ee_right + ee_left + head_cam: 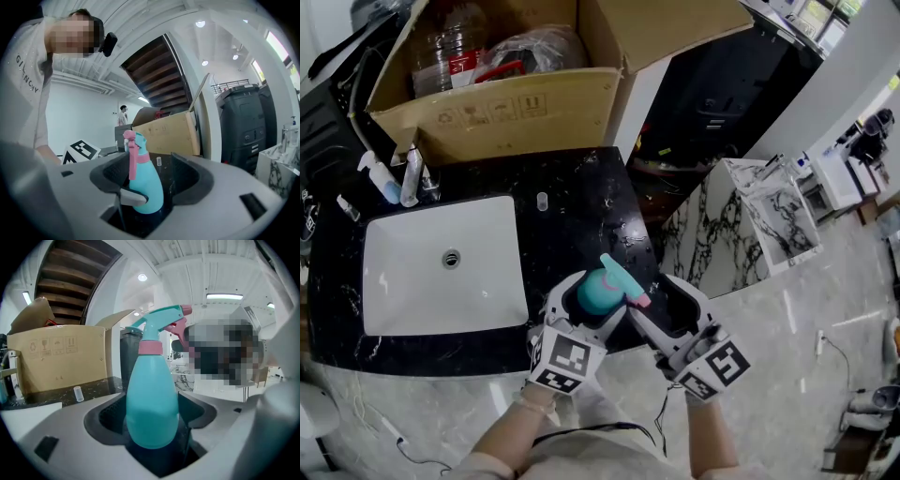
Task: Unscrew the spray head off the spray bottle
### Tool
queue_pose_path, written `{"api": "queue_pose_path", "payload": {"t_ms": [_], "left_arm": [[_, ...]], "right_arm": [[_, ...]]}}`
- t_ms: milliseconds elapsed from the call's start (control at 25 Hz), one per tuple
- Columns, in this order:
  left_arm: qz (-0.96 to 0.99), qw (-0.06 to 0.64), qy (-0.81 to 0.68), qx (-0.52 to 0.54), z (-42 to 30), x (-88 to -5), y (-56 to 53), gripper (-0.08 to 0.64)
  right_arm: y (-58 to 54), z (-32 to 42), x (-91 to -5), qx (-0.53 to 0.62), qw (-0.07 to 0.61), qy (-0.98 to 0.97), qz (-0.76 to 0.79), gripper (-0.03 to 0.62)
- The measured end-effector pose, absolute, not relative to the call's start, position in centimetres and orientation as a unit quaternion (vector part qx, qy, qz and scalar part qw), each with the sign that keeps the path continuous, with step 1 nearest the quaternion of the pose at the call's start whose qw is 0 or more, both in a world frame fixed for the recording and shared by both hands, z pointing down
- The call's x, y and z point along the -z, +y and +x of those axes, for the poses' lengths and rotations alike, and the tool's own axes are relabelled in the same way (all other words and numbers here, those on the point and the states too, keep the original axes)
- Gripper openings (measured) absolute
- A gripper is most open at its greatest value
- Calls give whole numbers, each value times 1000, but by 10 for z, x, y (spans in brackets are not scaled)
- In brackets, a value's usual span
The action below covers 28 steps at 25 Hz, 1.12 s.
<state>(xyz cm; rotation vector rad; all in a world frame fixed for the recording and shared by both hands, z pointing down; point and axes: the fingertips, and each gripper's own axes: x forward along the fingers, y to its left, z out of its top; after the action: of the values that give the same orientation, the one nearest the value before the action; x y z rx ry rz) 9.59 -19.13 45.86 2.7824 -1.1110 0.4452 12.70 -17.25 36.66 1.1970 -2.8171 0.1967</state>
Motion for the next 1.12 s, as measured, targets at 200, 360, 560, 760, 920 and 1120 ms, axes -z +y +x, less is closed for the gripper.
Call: {"api": "queue_pose_path", "payload": {"t_ms": [200, 360, 560, 760, 920, 1120], "left_arm": [[918, 57, -365, -148, 95, -459, -191, 348], [918, 57, -364, -148, 96, -459, -191, 348], [918, 57, -364, -148, 95, -459, -191, 347], [919, 57, -362, -148, 95, -459, -190, 347], [918, 57, -363, -146, 94, -459, -191, 347], [918, 58, -365, -147, 94, -460, -190, 347]], "right_arm": [[-188, 143, -373, -63, 40, -908, 412, 278], [-207, 151, -376, -71, 31, -904, 420, 273], [-226, 146, -377, -78, 25, -906, 416, 264], [-211, 139, -363, -78, -2, -910, 408, 256], [-179, 117, -354, -79, -13, -922, 380, 220], [-182, 89, -379, -125, 19, -920, 371, 199]]}}
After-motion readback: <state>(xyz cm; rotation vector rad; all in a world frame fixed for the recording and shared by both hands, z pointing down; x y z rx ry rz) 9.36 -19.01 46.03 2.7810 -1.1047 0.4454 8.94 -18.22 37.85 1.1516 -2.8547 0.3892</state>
